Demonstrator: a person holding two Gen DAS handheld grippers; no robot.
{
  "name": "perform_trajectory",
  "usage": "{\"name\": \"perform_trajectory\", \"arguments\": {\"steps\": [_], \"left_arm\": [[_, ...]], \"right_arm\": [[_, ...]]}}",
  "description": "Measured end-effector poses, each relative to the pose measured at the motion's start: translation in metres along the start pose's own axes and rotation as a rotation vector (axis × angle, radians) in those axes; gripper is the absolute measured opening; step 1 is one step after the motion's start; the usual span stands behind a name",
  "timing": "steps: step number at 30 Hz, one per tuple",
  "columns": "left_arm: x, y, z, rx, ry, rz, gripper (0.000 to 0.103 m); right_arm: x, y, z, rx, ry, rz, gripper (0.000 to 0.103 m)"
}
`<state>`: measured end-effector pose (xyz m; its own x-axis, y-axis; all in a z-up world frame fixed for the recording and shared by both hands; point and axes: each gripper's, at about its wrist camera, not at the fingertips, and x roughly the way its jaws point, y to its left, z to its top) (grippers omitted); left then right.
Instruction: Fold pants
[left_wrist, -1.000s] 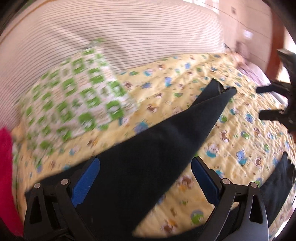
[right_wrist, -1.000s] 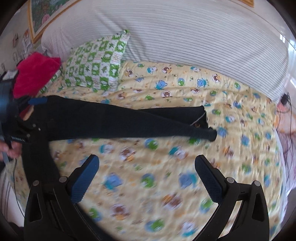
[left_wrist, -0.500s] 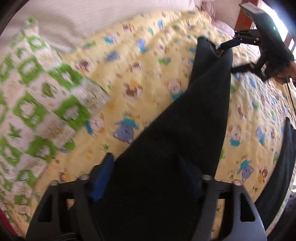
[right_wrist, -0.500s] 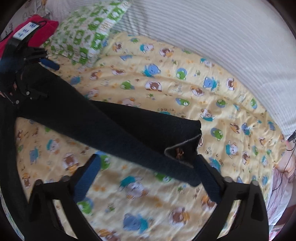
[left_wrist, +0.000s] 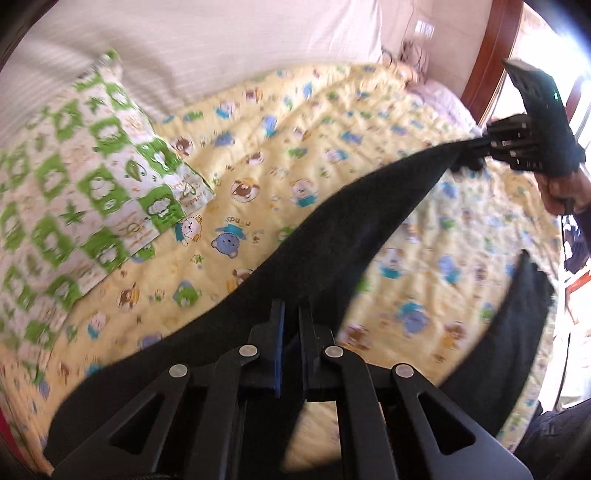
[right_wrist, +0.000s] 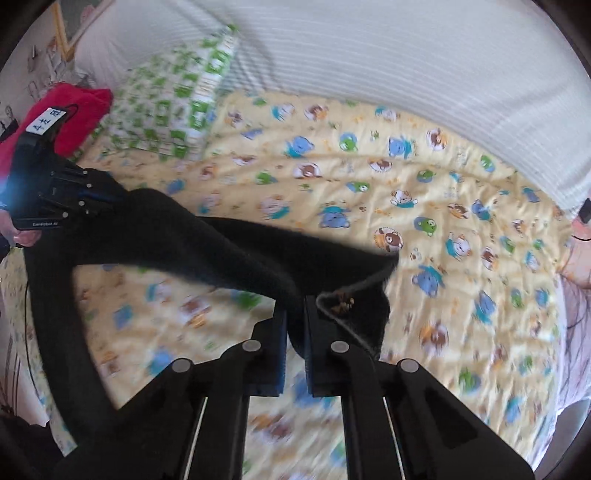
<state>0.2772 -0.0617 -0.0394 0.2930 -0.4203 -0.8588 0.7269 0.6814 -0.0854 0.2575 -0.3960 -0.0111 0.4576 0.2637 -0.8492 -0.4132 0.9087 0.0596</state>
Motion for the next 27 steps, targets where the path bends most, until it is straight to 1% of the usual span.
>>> {"name": "perform_trajectory", "arguments": {"steps": [2, 4, 7, 9, 12, 13, 14, 16, 17, 18, 19, 20, 21, 24, 27], "left_arm": [[-0.018, -0.005, -0.006, -0.018, -0.019, -0.031, 0.001], [-0.031, -0.019, -0.013, -0.022, -0.040, -0.061, 0.001], [-0.047, -0.050, -0.028, 0.007, -0.052, -0.081, 0.001], [-0.047, -0.070, -0.034, 0.029, -0.053, -0.088, 0.001], [-0.050, -0.084, -0.037, 0.065, -0.062, -0.057, 0.002], [-0.050, -0.083, -0.034, 0.079, -0.069, -0.033, 0.003], [-0.051, -0.082, -0.030, 0.100, -0.074, 0.001, 0.007], [-0.047, -0.079, -0.023, 0.160, -0.067, 0.047, 0.008], [-0.043, -0.078, -0.020, 0.196, -0.051, 0.061, 0.019], [-0.037, -0.076, -0.017, 0.234, -0.027, 0.080, 0.039], [-0.030, -0.074, -0.016, 0.271, -0.004, 0.102, 0.051], [-0.023, -0.072, -0.015, 0.303, 0.010, 0.118, 0.068], [-0.014, -0.069, -0.015, 0.335, 0.025, 0.139, 0.068], [0.002, -0.062, -0.016, 0.366, 0.084, 0.122, 0.068], [0.017, -0.062, -0.020, 0.408, 0.132, 0.137, 0.067]], "right_arm": [[-0.021, 0.011, -0.011, 0.005, -0.015, 0.005, 0.007], [-0.037, 0.021, -0.026, 0.011, -0.014, 0.011, 0.007], [-0.050, 0.032, -0.048, 0.014, -0.008, 0.021, 0.007], [-0.055, 0.043, -0.064, 0.015, -0.001, 0.025, 0.007], [-0.059, 0.057, -0.088, 0.017, 0.020, 0.046, 0.007], [-0.059, 0.061, -0.095, 0.014, 0.029, 0.047, 0.007], [-0.059, 0.066, -0.102, 0.011, 0.040, 0.047, 0.007], [-0.057, 0.071, -0.110, 0.012, 0.048, 0.049, 0.007], [-0.057, 0.072, -0.113, 0.018, 0.050, 0.053, 0.007], [-0.056, 0.073, -0.114, 0.022, 0.051, 0.054, 0.007], [-0.056, 0.073, -0.115, 0.026, 0.051, 0.053, 0.007], [-0.056, 0.073, -0.115, 0.031, 0.051, 0.052, 0.007], [-0.055, 0.072, -0.115, 0.036, 0.050, 0.051, 0.007], [-0.057, 0.072, -0.115, 0.041, 0.050, 0.045, 0.007], [-0.059, 0.071, -0.114, 0.034, 0.053, 0.032, 0.007]]}}
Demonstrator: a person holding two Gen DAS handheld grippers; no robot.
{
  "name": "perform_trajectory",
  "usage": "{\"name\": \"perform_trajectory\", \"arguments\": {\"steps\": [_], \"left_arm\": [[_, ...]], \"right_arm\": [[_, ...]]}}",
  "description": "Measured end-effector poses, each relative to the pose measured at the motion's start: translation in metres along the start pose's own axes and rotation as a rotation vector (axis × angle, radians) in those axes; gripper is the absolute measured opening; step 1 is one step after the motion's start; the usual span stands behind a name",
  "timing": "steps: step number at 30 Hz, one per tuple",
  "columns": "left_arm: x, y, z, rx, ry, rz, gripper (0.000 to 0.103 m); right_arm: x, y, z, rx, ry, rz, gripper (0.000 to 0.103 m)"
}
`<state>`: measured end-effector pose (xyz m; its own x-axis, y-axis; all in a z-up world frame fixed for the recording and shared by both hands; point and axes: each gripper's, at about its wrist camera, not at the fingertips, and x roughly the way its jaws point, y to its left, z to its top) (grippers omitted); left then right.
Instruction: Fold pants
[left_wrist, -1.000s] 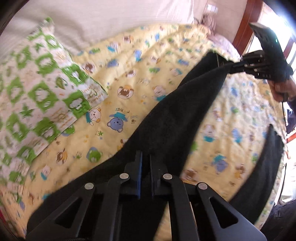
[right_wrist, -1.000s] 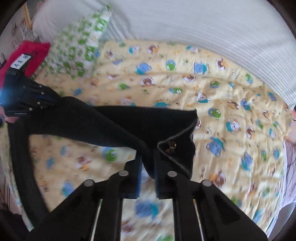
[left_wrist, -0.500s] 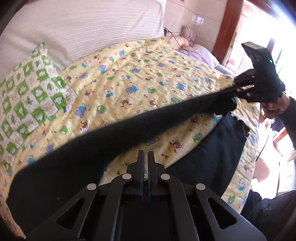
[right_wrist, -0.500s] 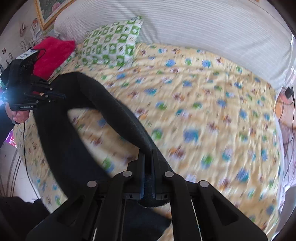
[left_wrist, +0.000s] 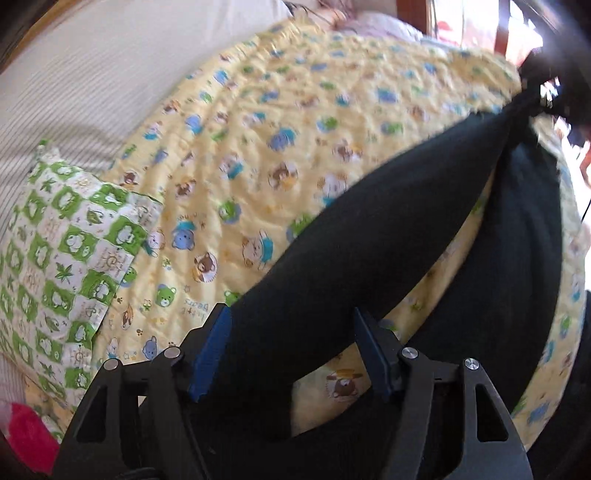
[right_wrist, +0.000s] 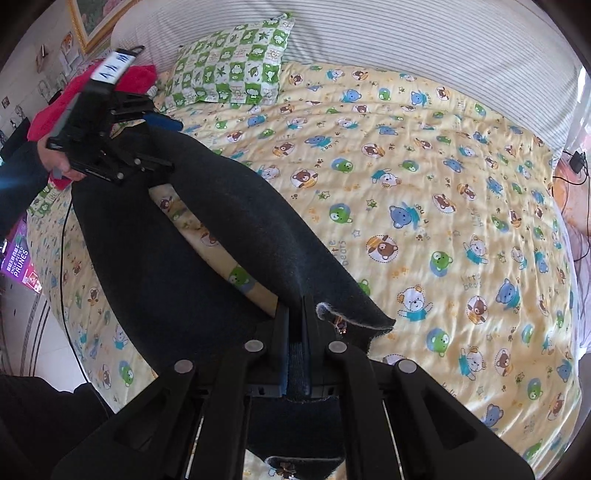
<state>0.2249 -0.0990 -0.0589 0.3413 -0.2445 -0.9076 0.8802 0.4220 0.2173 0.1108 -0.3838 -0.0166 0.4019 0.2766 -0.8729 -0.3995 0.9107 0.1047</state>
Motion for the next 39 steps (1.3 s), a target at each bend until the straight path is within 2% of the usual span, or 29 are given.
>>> {"name": "perform_trajectory", "arguments": {"steps": [1, 2, 3, 5, 10, 15, 19, 21, 24, 26, 28, 29, 30, 31, 32, 33, 35, 39], "left_arm": [[0.004, -0.002, 0.000, 0.010, 0.015, -0.009, 0.063], [0.007, -0.005, -0.001, 0.014, 0.025, -0.025, 0.035], [0.008, -0.006, -0.003, 0.005, 0.039, -0.048, 0.002], [0.005, -0.009, -0.004, -0.024, 0.040, -0.050, 0.005], [-0.031, -0.023, -0.012, -0.116, -0.038, -0.058, 0.003], [-0.068, -0.063, -0.027, -0.160, -0.120, -0.095, 0.003], [-0.054, -0.091, -0.038, -0.187, -0.088, -0.122, 0.003], [-0.043, -0.098, -0.046, -0.216, -0.063, -0.132, 0.003], [-0.037, -0.102, -0.056, -0.259, -0.054, -0.145, 0.004], [-0.041, -0.103, -0.058, -0.282, -0.063, -0.141, 0.008], [-0.054, -0.100, -0.066, -0.324, -0.091, -0.145, 0.012], [-0.061, -0.099, -0.070, -0.345, -0.108, -0.144, 0.013], [-0.071, -0.098, -0.076, -0.374, -0.128, -0.142, 0.014], [-0.077, -0.097, -0.084, -0.401, -0.141, -0.136, 0.016], [-0.083, -0.094, -0.092, -0.433, -0.153, -0.126, 0.024], [-0.090, -0.090, -0.104, -0.485, -0.166, -0.114, 0.031], [-0.098, -0.082, -0.125, -0.577, -0.182, -0.096, 0.035], [-0.114, -0.055, -0.187, -0.851, -0.208, -0.062, 0.039]], "right_arm": [[0.000, -0.001, 0.001, -0.002, 0.001, -0.006, 0.006], [-0.001, -0.001, 0.002, -0.002, 0.002, -0.008, 0.006], [-0.001, -0.002, 0.003, -0.004, 0.001, -0.013, 0.006], [-0.002, -0.003, 0.005, -0.010, -0.004, -0.027, 0.006], [-0.020, -0.001, 0.009, -0.055, -0.027, -0.074, 0.006], [-0.048, 0.003, -0.013, -0.079, -0.045, -0.098, 0.006], [-0.027, 0.011, -0.049, -0.077, 0.028, -0.091, 0.006], [-0.012, 0.013, -0.067, -0.046, 0.061, -0.060, 0.006], [0.000, 0.018, -0.083, -0.016, 0.088, -0.024, 0.006], [0.002, 0.022, -0.086, -0.007, 0.089, -0.030, 0.007], [-0.002, 0.027, -0.085, -0.005, 0.091, -0.047, 0.019], [-0.009, 0.031, -0.085, -0.003, 0.070, -0.044, 0.031], [-0.017, 0.035, -0.082, 0.001, 0.039, -0.032, 0.048], [-0.028, 0.040, -0.078, 0.007, -0.009, -0.018, 0.057], [-0.034, 0.045, -0.075, 0.007, -0.043, -0.005, 0.069], [-0.041, 0.051, -0.070, 0.004, -0.076, 0.017, 0.072], [-0.048, 0.066, -0.058, 0.004, -0.126, 0.079, 0.072], [-0.034, 0.107, -0.029, -0.030, -0.160, 0.163, 0.072]]}}
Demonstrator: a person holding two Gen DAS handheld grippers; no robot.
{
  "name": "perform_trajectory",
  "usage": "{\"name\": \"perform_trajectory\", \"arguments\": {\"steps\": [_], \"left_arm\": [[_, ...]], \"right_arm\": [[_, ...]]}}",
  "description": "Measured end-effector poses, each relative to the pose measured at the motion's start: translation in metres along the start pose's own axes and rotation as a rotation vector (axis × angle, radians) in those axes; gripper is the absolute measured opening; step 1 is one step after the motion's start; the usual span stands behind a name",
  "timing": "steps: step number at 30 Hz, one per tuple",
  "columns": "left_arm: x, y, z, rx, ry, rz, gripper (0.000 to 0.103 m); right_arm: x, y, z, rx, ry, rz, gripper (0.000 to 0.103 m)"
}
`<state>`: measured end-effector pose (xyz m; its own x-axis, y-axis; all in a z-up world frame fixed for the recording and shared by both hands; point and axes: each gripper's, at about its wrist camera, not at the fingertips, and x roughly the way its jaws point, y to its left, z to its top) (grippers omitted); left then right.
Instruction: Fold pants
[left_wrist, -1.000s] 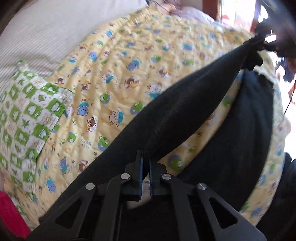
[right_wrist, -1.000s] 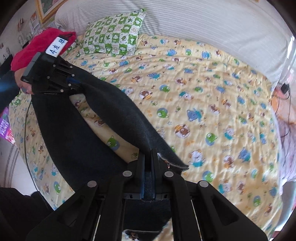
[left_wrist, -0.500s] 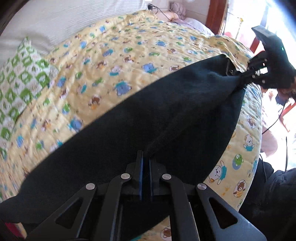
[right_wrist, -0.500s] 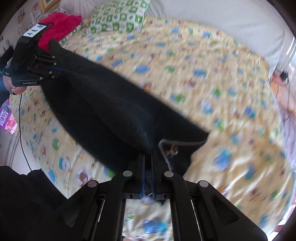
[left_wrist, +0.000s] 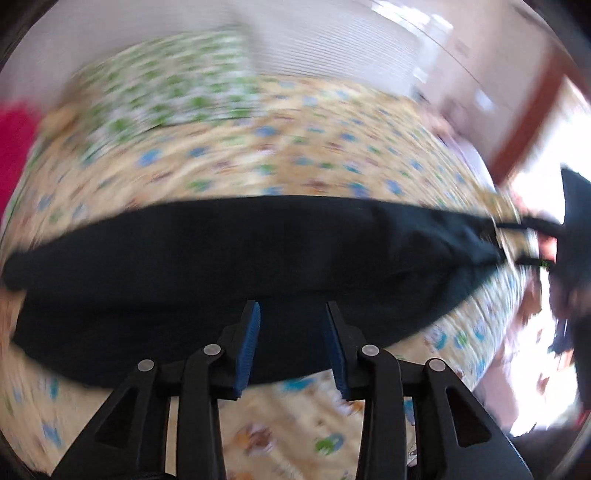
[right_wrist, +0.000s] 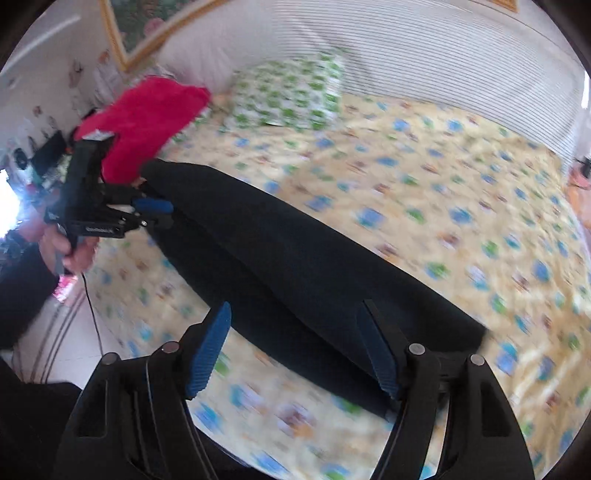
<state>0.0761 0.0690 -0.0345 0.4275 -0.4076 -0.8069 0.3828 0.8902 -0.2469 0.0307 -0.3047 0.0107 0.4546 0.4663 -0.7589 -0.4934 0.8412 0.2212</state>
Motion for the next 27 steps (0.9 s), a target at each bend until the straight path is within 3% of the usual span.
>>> {"name": "perform_trajectory", "arguments": {"steps": [6, 13, 22, 23, 24, 25, 26, 27], "left_arm": [[-0.024, 0.084, -0.007, -0.298, -0.052, 0.074, 0.054], [-0.015, 0.142, 0.001, -0.488, -0.060, 0.067, 0.060], [0.018, 0.184, 0.011, -0.649, -0.031, 0.066, 0.059], [0.022, 0.187, 0.011, -0.661, -0.032, 0.064, 0.055], [0.024, 0.188, 0.010, -0.666, -0.038, 0.056, 0.036], [0.024, 0.189, 0.010, -0.667, -0.041, 0.043, 0.023], [0.025, 0.189, 0.009, -0.666, -0.038, 0.025, 0.007], [0.023, 0.188, 0.009, -0.661, -0.046, 0.026, 0.007]], "right_arm": [[0.066, 0.058, 0.025, -0.109, 0.020, 0.045, 0.072], [0.128, 0.109, 0.043, -0.303, 0.049, -0.057, 0.072], [0.175, 0.097, 0.042, -0.419, 0.161, -0.212, 0.068], [0.177, 0.095, 0.042, -0.419, 0.166, -0.227, 0.058], [0.178, 0.092, 0.043, -0.411, 0.170, -0.238, 0.047], [0.176, 0.088, 0.045, -0.391, 0.164, -0.229, 0.042], [0.172, 0.083, 0.048, -0.357, 0.157, -0.194, 0.027], [0.168, 0.078, 0.051, -0.319, 0.153, -0.160, 0.003]]}}
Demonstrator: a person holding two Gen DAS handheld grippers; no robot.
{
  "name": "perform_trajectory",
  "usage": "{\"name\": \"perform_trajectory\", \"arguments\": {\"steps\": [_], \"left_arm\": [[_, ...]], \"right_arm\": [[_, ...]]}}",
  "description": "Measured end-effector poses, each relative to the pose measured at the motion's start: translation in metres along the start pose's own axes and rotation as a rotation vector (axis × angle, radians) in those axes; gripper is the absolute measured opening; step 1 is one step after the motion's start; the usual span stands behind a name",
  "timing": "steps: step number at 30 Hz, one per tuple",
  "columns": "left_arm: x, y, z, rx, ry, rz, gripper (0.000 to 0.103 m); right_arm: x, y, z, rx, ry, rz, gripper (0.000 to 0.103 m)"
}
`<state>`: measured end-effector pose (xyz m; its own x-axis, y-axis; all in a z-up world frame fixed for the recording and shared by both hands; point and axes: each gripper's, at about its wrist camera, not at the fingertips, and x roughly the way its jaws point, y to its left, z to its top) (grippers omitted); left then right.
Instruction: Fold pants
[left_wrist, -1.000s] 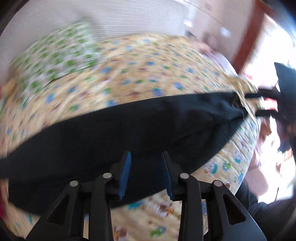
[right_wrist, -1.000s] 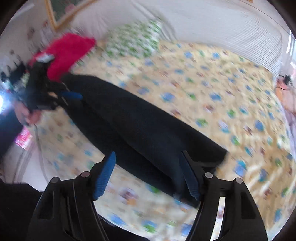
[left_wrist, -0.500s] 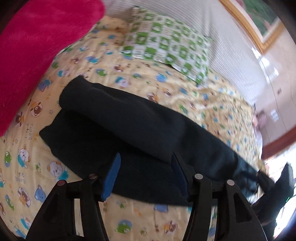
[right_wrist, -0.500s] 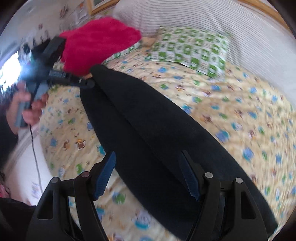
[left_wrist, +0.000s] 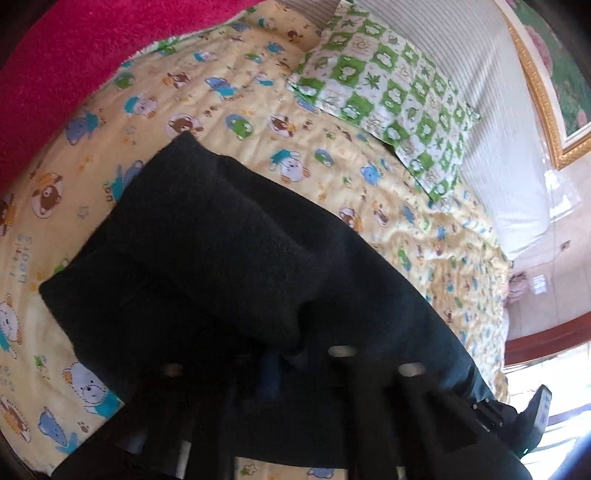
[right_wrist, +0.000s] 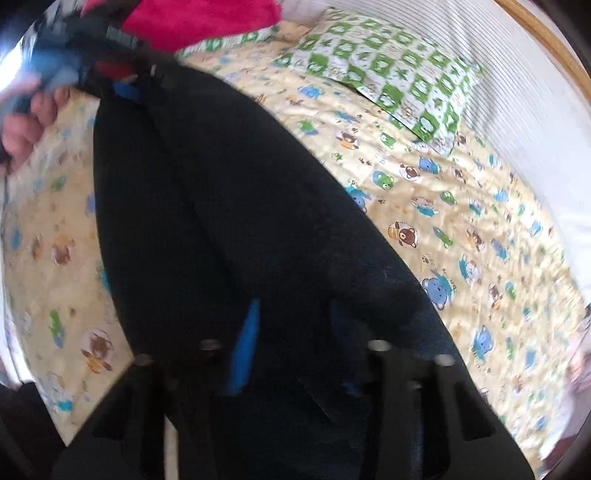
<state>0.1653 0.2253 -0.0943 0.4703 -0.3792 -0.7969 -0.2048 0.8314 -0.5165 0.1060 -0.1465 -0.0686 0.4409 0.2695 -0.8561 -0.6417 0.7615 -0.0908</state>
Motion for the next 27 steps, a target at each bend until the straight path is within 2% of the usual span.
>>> {"name": "perform_trajectory", "arguments": {"steps": [5, 8, 10, 12, 13, 14, 15, 16, 17, 23, 25, 26, 27], "left_arm": [[-0.034, -0.014, -0.010, 0.075, -0.067, 0.002, 0.007], [-0.052, -0.011, -0.016, 0.088, -0.080, -0.008, 0.007], [-0.055, -0.009, -0.019, 0.090, -0.080, -0.010, 0.007], [-0.054, -0.009, -0.021, 0.089, -0.073, -0.004, 0.007], [-0.052, -0.009, -0.020, 0.088, -0.072, -0.004, 0.007], [-0.052, -0.010, -0.020, 0.087, -0.072, -0.006, 0.007], [-0.053, -0.012, -0.019, 0.090, -0.075, -0.012, 0.007], [-0.054, -0.013, -0.019, 0.093, -0.078, -0.015, 0.007], [-0.056, -0.015, -0.018, 0.095, -0.081, -0.020, 0.007], [-0.059, -0.022, -0.006, 0.096, -0.086, -0.052, 0.007], [-0.055, -0.024, -0.006, 0.109, -0.083, -0.035, 0.007], [-0.053, -0.024, -0.006, 0.114, -0.081, -0.027, 0.007], [-0.051, -0.023, -0.007, 0.117, -0.077, -0.022, 0.006]], "right_arm": [[-0.034, -0.018, -0.005, 0.116, -0.063, 0.086, 0.000], [-0.056, -0.017, -0.010, 0.135, -0.094, 0.126, 0.000], [-0.062, -0.014, -0.014, 0.121, -0.101, 0.131, 0.000], [-0.061, -0.009, -0.017, 0.082, -0.100, 0.086, 0.004], [-0.056, -0.006, -0.019, 0.062, -0.079, 0.028, 0.009], [-0.051, -0.006, -0.020, 0.051, -0.068, 0.006, 0.031], [-0.047, -0.004, -0.022, 0.038, -0.064, -0.023, 0.057], [-0.045, -0.002, -0.025, 0.023, -0.068, -0.047, 0.067], [-0.045, 0.000, -0.028, 0.001, -0.077, -0.060, 0.071], [-0.020, 0.000, -0.042, -0.106, 0.019, -0.228, 0.069], [-0.013, -0.003, -0.046, -0.128, 0.026, -0.249, 0.063], [-0.016, -0.008, -0.045, -0.105, 0.012, -0.240, 0.054], [-0.020, -0.013, -0.044, -0.073, 0.004, -0.235, 0.036]]}}
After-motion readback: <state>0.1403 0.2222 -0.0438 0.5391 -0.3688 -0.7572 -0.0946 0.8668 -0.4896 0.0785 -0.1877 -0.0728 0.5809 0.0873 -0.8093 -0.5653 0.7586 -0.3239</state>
